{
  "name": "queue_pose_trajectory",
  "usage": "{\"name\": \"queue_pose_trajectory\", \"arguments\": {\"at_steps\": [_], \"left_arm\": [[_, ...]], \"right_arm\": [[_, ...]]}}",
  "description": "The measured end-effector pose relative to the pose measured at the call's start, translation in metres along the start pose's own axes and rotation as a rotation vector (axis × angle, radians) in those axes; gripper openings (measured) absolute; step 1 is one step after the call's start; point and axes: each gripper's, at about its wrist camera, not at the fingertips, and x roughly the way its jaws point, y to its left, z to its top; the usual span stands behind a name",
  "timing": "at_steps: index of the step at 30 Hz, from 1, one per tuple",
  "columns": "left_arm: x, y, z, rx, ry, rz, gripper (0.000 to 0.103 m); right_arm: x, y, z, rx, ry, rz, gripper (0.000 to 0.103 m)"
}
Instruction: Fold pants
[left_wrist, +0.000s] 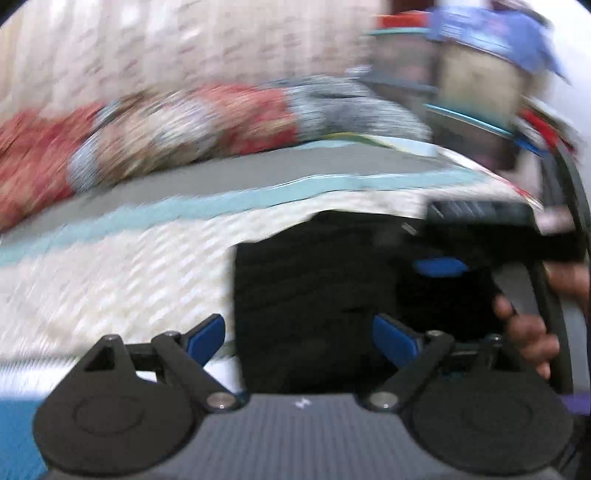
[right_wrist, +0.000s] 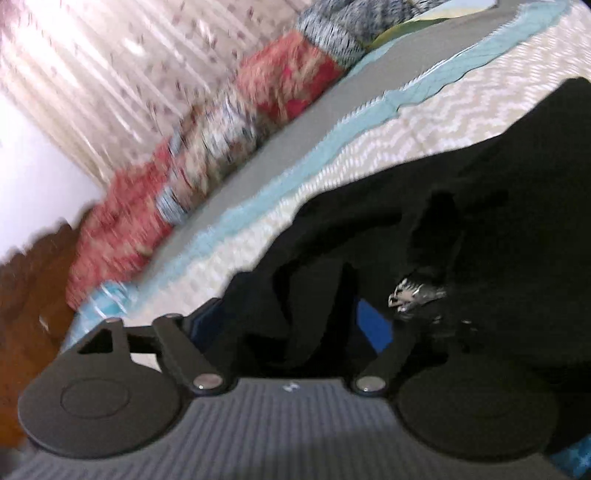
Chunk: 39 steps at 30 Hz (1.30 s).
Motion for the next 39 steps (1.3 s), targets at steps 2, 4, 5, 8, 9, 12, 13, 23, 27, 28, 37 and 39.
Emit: {"name": "queue_pose_trajectory", "arguments": {"at_steps": [2, 4, 5, 8, 9, 12, 13, 23, 27, 28, 37, 39], "left_arm": [[0.002, 0.021, -0.001, -0.076, 0.026, 0.046, 0.088], [0.004, 0.039, -0.002, -0.156, 0.048, 0.051, 0.085], [0.005, 0.043, -0.001, -0.186, 0.053, 0.043, 0.084], [0.010, 0.050, 0.002, -0.216, 0.050, 0.035, 0.083], [0.013, 0.048, 0.004, -0.208, 0.043, 0.034, 0.083], [0.027, 0.037, 0.009, -0.184, 0.039, 0.033, 0.083], [0.032, 0.032, 0.010, -0.179, 0.047, 0.034, 0.083], [0.061, 0.022, 0.026, -0.193, 0.089, 0.002, 0.083], [0.083, 0.039, 0.019, -0.362, 0.200, 0.012, 0.086], [0.085, 0.045, 0.016, -0.416, 0.219, -0.008, 0.091], [0.115, 0.064, -0.004, -0.658, 0.350, -0.247, 0.028], [0.105, 0.061, 0.005, -0.621, 0.331, -0.286, 0.016]], "right_arm": [[0.019, 0.011, -0.005, -0.046, 0.052, -0.035, 0.082], [0.032, 0.021, -0.009, -0.094, 0.126, -0.021, 0.060], [0.034, 0.027, -0.010, -0.138, 0.127, -0.039, 0.046], [0.021, 0.050, -0.002, -0.315, 0.064, -0.010, 0.022], [0.014, 0.058, 0.002, -0.375, 0.028, 0.006, 0.022], [0.009, 0.069, 0.007, -0.579, -0.077, -0.037, 0.026], [0.017, 0.067, 0.006, -0.645, -0.088, -0.096, 0.029], [-0.035, -0.020, 0.033, -0.142, -0.155, -0.115, 0.049], [-0.048, -0.008, 0.022, -0.139, -0.142, -0.058, 0.048], [-0.036, 0.008, 0.019, -0.158, -0.132, -0.058, 0.048], [0.040, 0.005, -0.016, -0.090, 0.087, -0.146, 0.048], [0.033, 0.021, -0.020, -0.153, 0.076, -0.172, 0.047]]}}
